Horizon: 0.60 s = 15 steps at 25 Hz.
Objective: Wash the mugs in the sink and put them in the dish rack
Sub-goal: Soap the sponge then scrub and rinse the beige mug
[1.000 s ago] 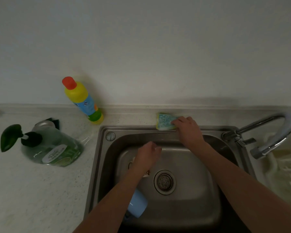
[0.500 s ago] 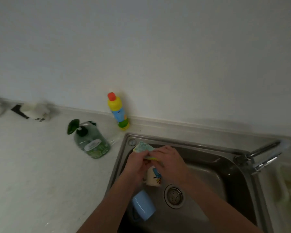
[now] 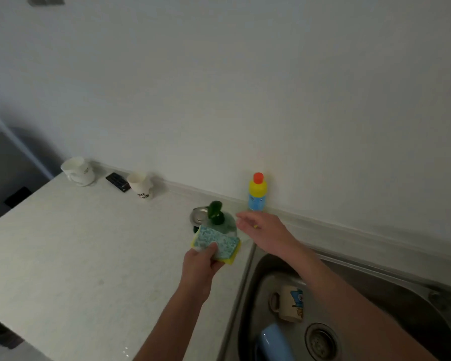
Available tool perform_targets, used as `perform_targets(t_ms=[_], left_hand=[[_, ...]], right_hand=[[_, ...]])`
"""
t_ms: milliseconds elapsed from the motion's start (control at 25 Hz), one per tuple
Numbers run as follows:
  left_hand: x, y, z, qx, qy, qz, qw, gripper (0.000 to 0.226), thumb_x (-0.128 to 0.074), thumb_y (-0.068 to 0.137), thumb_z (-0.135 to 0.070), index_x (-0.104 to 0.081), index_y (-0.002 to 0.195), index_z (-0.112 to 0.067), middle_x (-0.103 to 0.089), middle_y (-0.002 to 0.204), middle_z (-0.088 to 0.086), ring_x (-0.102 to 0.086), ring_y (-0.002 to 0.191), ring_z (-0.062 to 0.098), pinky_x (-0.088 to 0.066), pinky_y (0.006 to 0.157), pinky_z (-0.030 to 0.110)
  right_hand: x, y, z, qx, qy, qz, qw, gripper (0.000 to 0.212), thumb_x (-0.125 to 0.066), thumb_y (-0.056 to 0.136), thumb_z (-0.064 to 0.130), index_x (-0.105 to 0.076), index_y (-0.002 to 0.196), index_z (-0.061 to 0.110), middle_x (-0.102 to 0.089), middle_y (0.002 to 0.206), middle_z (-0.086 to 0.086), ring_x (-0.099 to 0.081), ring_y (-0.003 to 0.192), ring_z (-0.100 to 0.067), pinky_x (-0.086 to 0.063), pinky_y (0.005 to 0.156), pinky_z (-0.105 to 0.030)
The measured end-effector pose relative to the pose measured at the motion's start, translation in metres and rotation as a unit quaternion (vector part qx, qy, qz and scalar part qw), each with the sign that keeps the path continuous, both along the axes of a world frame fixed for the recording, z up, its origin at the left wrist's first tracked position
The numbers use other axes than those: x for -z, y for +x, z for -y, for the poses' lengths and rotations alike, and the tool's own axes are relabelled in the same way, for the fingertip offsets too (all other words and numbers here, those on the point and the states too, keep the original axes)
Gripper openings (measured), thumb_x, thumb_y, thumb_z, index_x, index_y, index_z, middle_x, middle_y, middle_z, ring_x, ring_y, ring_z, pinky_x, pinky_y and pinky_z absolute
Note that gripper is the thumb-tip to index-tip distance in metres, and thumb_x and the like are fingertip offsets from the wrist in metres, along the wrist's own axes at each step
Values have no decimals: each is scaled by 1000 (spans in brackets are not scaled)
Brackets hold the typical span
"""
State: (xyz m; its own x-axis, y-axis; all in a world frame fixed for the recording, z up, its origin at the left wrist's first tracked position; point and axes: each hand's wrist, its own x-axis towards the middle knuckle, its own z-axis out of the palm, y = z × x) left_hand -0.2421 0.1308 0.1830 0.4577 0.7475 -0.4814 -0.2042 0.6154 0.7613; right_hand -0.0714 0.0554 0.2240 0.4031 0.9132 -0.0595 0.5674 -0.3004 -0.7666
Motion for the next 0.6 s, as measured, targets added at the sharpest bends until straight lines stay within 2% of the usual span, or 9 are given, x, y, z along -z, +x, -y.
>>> perform_targets(t_ms=[80,200,280,400,520,600], left_hand=[[-9,-9,-19,3,-17,14,1000,26,-51,97,1,-56,123,0,-69,114,19,-68,105,32,-59,80,38],[-23,-8,-42,11,-32,45,998,27,-51,97,0,-56,124,3,-69,113,21,-70,99,30,-60,72,34],[-29,-5,-50,27,-39,70,996,26,-50,97,0,-58,122,3,-71,109,21,-71,93,29,-62,71,33],[-31,-3,-55,61,-55,84,993,28,-48,98,1,-57,125,2,-71,112,22,-71,97,31,-62,76,34],[-28,0,-60,84,-64,89,990,31,-48,98,1,-55,128,1,-70,115,21,-69,104,33,-61,81,37],[-24,2,-63,90,-62,93,990,33,-48,98,1,-54,130,0,-70,116,19,-68,107,33,-58,85,39]], right_hand=[[-4,-11,-36,25,0,-25,999,45,-48,100,48,-53,139,26,-60,134,5,-57,116,-8,-42,92,-24],[-4,-20,-79,46,-27,-7,999,46,-47,100,49,-56,137,24,-60,134,4,-57,120,-14,-44,100,-32],[-4,-23,-93,49,-43,1,998,34,-50,99,46,-64,122,24,-66,123,5,-60,113,-14,-48,96,-34],[2,-22,-99,73,-34,-37,996,20,-60,95,40,-69,104,24,-70,107,6,-65,102,-12,-53,89,-35],[3,-19,-98,89,-25,-118,989,18,-65,93,38,-72,101,23,-72,103,6,-66,101,-11,-52,86,-30],[1,-19,-98,93,-26,-139,986,17,-66,92,38,-73,101,24,-71,106,8,-63,106,-8,-50,89,-25]])
